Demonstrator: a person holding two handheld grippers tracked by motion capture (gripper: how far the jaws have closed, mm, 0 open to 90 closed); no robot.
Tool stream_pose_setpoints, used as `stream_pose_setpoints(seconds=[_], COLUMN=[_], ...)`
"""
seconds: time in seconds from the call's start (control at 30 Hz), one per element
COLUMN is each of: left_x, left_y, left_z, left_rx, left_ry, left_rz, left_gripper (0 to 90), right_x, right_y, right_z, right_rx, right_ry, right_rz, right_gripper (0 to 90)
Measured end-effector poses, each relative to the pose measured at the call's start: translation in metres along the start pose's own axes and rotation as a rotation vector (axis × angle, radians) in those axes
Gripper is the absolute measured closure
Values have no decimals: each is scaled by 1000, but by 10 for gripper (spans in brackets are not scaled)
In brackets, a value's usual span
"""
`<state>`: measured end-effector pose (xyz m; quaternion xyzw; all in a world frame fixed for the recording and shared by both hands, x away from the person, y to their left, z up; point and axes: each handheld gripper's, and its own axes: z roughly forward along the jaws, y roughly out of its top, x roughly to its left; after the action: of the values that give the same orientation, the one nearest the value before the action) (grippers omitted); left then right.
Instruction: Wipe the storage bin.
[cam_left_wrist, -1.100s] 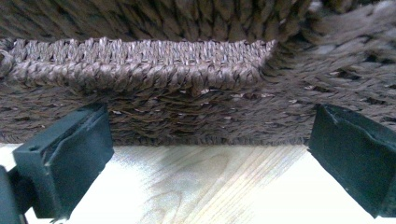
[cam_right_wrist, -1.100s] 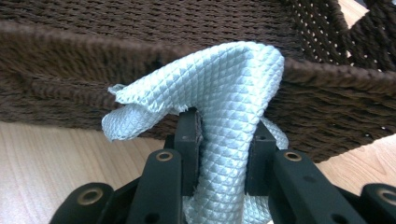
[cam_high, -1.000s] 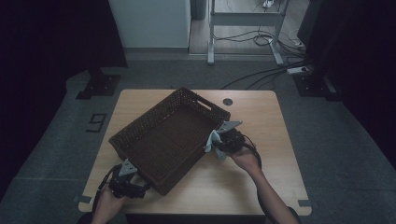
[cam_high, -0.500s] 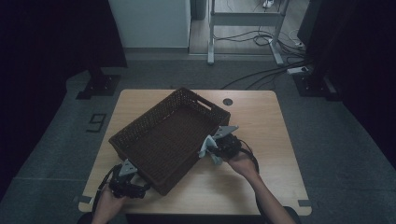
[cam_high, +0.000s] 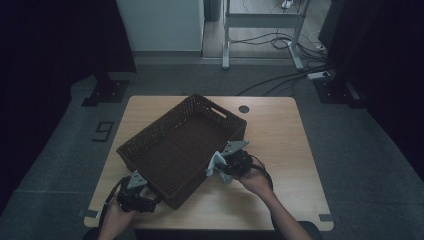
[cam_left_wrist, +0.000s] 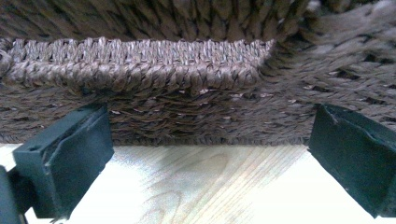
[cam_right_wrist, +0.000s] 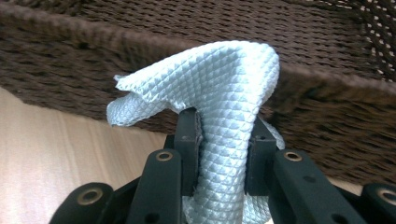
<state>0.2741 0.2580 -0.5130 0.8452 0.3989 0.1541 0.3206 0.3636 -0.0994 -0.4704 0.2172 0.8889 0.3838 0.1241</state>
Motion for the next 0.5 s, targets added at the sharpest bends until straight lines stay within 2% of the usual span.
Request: stream_pose_setpoints(seconds=[0.5], left_x=[0], left_y=[0], left_z=[0], left_rx=[0], left_ry=[0], left_rz=[0], left_gripper=[0], right_x=[19], right_y=[4], right_z=[3], right_rx=[-3], right_ry=[45], right_rz=[-36], right_gripper=[708])
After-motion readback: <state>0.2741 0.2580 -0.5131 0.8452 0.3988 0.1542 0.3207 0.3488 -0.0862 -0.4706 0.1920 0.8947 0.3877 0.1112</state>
